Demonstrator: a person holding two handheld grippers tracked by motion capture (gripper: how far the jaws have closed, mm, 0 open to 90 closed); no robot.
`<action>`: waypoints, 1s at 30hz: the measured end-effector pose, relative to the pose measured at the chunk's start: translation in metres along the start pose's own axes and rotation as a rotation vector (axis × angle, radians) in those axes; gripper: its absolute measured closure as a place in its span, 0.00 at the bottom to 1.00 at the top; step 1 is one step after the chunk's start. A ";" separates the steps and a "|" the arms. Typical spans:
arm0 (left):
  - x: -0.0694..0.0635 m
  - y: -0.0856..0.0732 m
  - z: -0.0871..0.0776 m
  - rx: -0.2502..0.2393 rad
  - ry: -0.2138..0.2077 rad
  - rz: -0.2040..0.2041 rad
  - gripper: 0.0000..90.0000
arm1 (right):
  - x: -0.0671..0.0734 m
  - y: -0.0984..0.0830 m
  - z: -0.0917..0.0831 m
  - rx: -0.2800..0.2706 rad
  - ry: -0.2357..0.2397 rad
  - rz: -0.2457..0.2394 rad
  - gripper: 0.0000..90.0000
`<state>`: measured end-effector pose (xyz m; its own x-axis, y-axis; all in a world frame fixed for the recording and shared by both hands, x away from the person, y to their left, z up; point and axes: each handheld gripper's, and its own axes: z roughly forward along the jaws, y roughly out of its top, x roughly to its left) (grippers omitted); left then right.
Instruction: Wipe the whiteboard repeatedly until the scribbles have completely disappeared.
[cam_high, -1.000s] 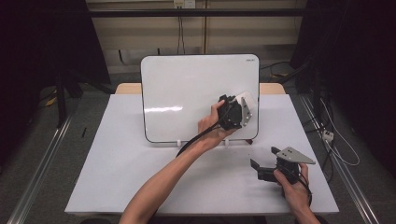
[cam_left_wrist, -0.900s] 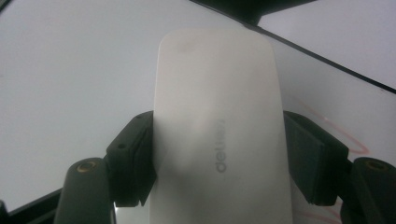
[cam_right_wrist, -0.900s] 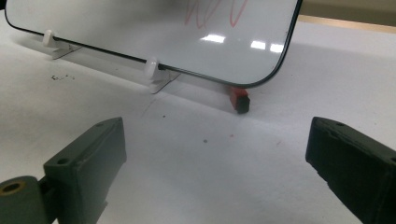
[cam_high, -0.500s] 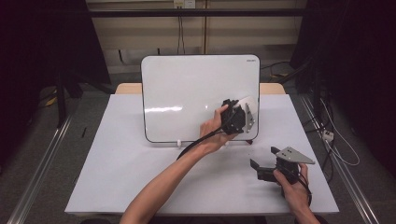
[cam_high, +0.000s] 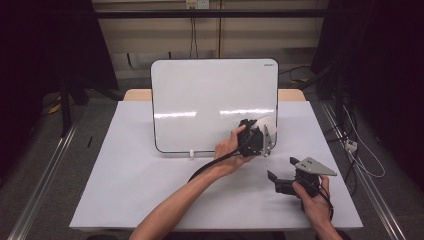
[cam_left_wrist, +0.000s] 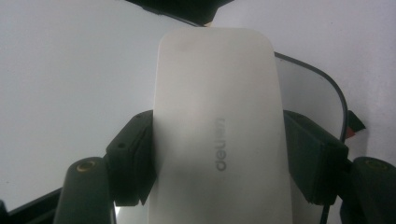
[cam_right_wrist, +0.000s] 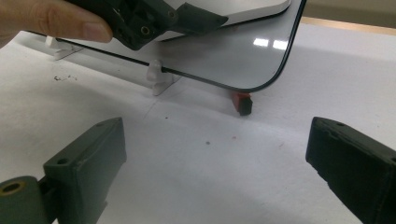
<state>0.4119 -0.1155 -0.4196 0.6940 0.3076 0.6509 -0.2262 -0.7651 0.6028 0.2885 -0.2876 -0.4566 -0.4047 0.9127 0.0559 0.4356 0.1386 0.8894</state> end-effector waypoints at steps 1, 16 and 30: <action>0.002 -0.001 0.000 -0.001 0.000 -0.003 0.35 | 0.000 0.000 0.000 0.000 0.000 0.000 0.05; 0.064 -0.008 -0.009 -0.005 0.086 -0.111 0.34 | -0.001 0.000 -0.002 -0.006 -0.007 0.002 0.05; 0.019 0.007 0.002 0.018 0.055 0.017 0.34 | 0.001 0.001 0.000 -0.002 -0.004 -0.004 0.05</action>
<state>0.4250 -0.1157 -0.4039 0.6514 0.3248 0.6857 -0.2249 -0.7805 0.5833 0.2888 -0.2866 -0.4560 -0.4034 0.9136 0.0507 0.4327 0.1417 0.8903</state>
